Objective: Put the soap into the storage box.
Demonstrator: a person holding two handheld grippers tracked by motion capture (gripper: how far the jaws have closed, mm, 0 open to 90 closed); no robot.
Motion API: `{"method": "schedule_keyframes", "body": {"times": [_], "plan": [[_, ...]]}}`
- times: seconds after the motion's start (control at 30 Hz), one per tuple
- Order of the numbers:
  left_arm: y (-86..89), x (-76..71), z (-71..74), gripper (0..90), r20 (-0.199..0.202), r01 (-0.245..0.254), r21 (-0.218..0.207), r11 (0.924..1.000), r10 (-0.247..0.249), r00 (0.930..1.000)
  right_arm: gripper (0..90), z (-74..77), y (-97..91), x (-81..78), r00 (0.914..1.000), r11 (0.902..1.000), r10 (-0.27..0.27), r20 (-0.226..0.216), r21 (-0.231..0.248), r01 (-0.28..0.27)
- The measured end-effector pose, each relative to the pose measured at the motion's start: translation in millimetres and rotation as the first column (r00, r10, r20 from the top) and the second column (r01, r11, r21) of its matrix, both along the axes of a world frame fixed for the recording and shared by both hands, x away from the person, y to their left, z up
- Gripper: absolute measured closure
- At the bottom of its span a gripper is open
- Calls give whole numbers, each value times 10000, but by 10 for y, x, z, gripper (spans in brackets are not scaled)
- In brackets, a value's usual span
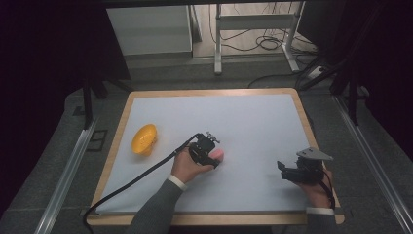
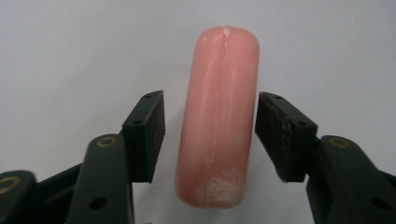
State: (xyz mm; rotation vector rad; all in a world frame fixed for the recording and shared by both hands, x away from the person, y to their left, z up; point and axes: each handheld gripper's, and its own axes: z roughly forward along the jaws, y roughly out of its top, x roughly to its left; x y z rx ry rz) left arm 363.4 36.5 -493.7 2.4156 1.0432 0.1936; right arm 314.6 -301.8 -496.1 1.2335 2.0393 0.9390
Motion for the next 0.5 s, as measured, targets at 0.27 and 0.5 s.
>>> {"method": "schedule_keyframes", "body": {"times": [0.27, 0.5], "plan": [[-11, -5, -24, 597, 16, 122, -59, 9999, -122, 9999, 93, -8, -6, 2, 10000, 10000, -47, -9, -42, 47], [73, 5, 96, 601, 207, 119, -269, 9996, -114, 9997, 93, -6, -13, 2, 10000, 10000, -75, 22, -22, 75]]}}
